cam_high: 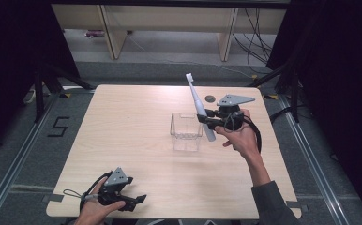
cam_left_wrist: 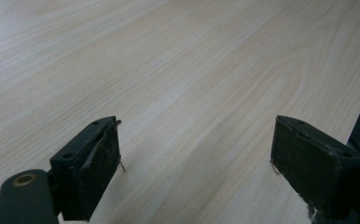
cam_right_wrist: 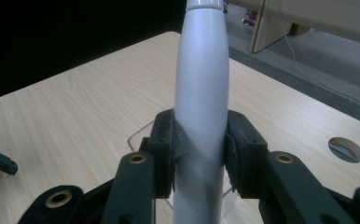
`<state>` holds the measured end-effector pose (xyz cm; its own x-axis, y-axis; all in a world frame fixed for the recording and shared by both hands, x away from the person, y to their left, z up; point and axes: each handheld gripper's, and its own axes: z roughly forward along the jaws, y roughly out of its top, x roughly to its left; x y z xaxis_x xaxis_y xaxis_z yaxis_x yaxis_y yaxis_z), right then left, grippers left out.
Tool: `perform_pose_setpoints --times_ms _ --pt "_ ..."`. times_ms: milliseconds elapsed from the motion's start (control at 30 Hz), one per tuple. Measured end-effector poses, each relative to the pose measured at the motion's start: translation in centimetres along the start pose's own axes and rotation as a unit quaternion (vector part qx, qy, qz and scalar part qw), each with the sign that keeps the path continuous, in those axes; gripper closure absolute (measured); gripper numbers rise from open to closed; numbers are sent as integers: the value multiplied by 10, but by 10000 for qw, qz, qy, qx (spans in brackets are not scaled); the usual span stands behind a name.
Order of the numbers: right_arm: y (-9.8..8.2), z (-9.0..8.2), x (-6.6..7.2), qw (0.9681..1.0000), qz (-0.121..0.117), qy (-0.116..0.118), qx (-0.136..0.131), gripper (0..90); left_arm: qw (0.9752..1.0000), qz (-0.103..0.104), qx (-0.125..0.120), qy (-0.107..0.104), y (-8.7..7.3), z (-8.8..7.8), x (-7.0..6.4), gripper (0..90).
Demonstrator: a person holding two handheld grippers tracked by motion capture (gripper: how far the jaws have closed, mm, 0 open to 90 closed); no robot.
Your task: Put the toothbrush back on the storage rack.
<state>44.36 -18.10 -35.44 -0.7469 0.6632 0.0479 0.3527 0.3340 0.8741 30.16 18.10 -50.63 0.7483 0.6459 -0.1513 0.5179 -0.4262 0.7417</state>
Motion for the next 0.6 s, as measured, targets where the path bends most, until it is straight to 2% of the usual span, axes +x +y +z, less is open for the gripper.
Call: perform_pose_setpoints --times_ms 33,67,100,167,200,233,300,400,433,467,500,533,567,600 --pt "1 3 -2 9998 -105 -65 -130 664 10000 7 0 -5 0 0 0 149" --pt "3 3 -2 10000 -80 -22 -40 664 10000 -11 -15 -1 0 0 0 149" --pt "4 5 -3 9999 -126 -39 -74 664 10000 9 -1 -10 0 0 0 149" --pt "5 7 -3 10000 -66 -2 -39 664 10000 1 -4 -9 0 0 0 149" --pt "6 10 -2 9999 -22 -56 -122 664 10000 2 1 -14 0 0 0 149" --pt "7 11 -3 9999 -113 -47 -108 664 10000 -6 -10 -10 0 0 0 149" --pt "9 12 -3 9999 -116 -27 -40 664 10000 5 1 -13 0 0 0 149" --pt "11 17 -2 9998 -160 -14 -104 664 10000 5 4 -13 0 0 0 149" --pt "12 18 0 10000 -46 2 -61 664 10000 6 1 -11 0 0 0 149" --pt "13 20 -1 9998 -160 -12 -111 664 10000 3 -3 -14 0 0 0 149" --pt "13 21 0 10000 -42 45 -69 664 10000 5 4 -14 0 0 0 149" --pt "14 21 -2 9999 -152 39 -53 664 10000 2 3 -14 0 0 0 149" --pt "15 23 -1 10000 -57 50 -50 664 10000 5 5 -15 0 0 0 149" --pt "16 23 -2 9999 -146 23 -50 664 10000 5 2 -15 0 0 0 149"
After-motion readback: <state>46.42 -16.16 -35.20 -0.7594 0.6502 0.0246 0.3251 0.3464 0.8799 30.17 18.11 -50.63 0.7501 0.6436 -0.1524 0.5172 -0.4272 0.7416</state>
